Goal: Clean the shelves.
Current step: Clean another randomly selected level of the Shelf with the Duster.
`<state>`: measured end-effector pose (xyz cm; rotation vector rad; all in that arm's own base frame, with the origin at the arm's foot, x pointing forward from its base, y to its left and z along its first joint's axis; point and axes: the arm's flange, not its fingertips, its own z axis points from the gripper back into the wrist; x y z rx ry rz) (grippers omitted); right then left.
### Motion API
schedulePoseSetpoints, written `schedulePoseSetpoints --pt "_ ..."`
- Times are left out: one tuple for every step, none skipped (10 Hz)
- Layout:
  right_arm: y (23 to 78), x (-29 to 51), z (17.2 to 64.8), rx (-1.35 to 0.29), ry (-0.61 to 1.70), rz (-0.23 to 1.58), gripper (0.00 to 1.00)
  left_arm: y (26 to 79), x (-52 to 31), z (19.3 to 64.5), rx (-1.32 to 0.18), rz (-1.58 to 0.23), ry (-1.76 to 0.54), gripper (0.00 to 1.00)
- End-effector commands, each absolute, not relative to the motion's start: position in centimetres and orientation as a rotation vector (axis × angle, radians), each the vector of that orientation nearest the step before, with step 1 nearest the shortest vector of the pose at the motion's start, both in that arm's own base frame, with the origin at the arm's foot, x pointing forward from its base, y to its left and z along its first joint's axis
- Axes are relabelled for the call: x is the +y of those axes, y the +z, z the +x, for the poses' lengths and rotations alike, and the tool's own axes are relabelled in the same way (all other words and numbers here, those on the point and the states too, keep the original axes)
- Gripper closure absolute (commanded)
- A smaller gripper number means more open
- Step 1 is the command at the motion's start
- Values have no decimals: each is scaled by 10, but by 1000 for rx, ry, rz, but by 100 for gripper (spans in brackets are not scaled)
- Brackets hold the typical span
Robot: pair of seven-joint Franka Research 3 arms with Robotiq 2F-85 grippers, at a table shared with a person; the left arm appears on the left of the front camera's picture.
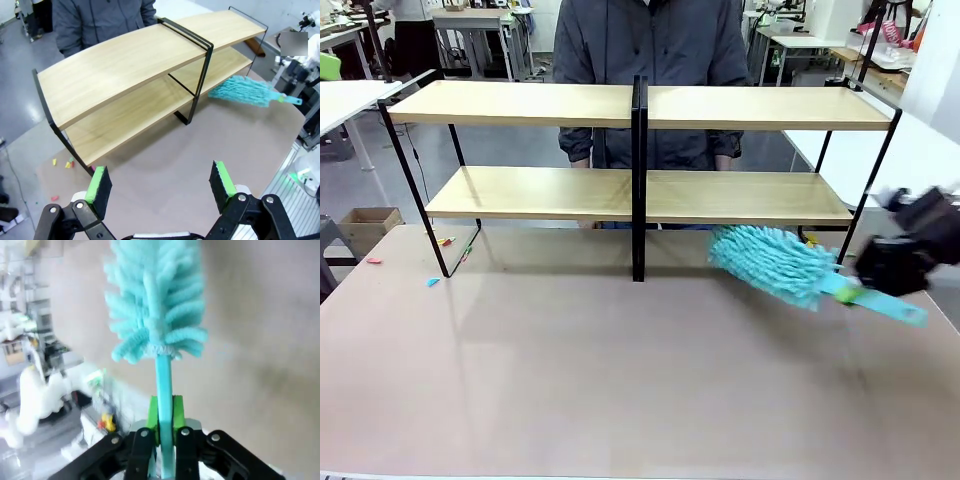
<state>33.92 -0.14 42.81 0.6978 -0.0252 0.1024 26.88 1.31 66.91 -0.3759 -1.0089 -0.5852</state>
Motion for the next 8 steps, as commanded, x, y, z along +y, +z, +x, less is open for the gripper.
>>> schedulePoseSetpoints --pt "410 -56 224 97 194 772 87 669 13 268 -1003 -371 -584 0" --pt "415 -76 216 152 244 823 87 669 13 268 -1003 -371 -584 0" --pt "423 -102 209 213 324 879 87 669 13 268 -1003 -371 -584 0" --pt "430 -127 204 251 401 941 87 669 13 268 -1003 -371 -584 0" --pt "438 -155 201 267 445 978 87 669 13 268 -1003 -371 -584 0" --pt "446 -182 202 243 460 1011 87 669 13 268 -1003 -371 -584 0" --pt "458 -208 203 183 467 1036 87 669 13 268 -1003 -371 -584 0" --pt "469 -225 207 138 546 1064 87 669 13 268 -1003 -371 -584 0"
